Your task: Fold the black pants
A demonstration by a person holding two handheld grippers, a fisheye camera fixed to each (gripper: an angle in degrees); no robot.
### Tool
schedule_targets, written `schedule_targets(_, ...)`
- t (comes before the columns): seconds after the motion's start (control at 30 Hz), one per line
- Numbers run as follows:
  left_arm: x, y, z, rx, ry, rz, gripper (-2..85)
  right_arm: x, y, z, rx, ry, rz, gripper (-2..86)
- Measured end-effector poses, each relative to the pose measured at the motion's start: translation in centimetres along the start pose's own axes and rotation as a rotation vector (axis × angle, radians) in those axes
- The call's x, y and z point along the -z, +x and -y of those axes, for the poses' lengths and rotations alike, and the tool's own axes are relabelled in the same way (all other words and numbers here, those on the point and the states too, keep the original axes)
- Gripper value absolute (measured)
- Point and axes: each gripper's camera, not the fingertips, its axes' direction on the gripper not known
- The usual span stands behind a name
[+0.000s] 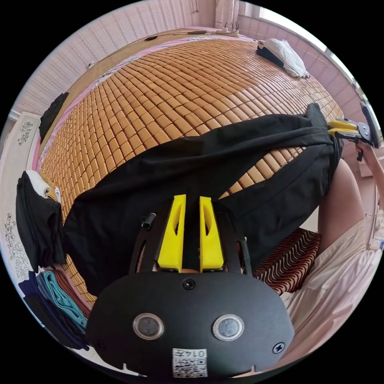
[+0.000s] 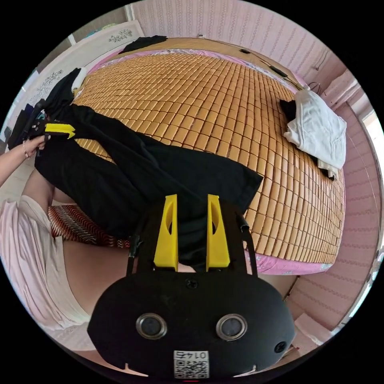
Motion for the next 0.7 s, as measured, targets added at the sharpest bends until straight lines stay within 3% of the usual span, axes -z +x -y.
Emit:
schedule_targets(0.2, 0.2, -0.3, -0.7, -0.076, 0.015, 0.017, 7.0, 0.1, -0.6, 1.6, 0.062, -0.054, -0.005, 1.7)
schedule_targets(0.27, 0.8, -0.7, -1.1, -0.088, 0.03, 0.017, 7.3, 1.9, -0.3, 1.6, 0.06, -0.008, -0.02, 0.5)
schedule_targets(0.43, 6.1, -1.2, -3.2, -0.165, 0.348, 0.065, 7.1, 10.0, 1.0, 0.4, 0.036, 0.219, -0.072, -0.4)
schedule_targets(0.6, 7.1, -0.9, -3.3, -0.247, 0.435, 0.135, 8.6, 15.6, 1.6, 0.4, 0.062, 0.354, -0.095, -0.5)
schedule_targets(0.7, 5.5, -0.9, -2.4, -0.273, 0.367, 0.136, 9.1, 17.3, 2.0, 1.2, 0.105, 0.37, -0.083, -0.4)
